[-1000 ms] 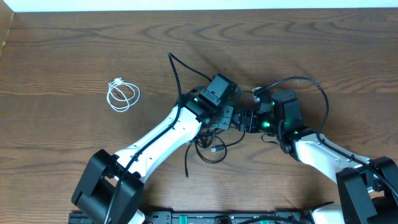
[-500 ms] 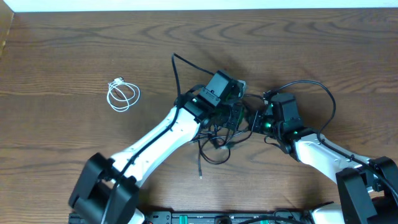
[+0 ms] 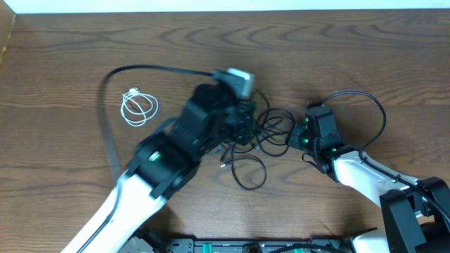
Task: Untangle cables
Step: 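Grasp a black cable with the left gripper and lift it up-left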
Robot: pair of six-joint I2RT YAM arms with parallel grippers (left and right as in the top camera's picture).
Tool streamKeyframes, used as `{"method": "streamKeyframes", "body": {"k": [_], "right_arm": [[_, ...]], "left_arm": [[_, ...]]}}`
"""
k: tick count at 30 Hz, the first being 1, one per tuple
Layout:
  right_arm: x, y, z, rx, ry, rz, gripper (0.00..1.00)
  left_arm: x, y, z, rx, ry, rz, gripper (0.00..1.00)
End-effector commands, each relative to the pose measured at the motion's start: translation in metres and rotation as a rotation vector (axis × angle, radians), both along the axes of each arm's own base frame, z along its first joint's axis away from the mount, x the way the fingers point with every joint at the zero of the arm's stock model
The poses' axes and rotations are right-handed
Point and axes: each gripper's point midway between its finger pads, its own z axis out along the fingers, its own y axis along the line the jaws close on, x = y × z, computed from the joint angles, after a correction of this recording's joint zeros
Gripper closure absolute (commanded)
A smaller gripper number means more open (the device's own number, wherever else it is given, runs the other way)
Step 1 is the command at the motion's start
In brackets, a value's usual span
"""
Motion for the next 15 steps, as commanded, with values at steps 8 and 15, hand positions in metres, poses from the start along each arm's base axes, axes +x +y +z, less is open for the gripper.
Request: {"method": "streamKeyframes", "body": {"k": [8, 15], "right_arm": [[-0.001, -0.018, -0.007, -0.066, 0.015, -0.091, 0.99], [-0.011, -0.050, -0.017, -0.154, 0.070, -0.278, 0.99]], "left_arm": [[-0.011, 0.125, 0.097, -0.006, -0.355, 0.500, 0.92], [-0.021, 0.170, 0.115, 0.010, -0.423, 0.691, 0.93]]}}
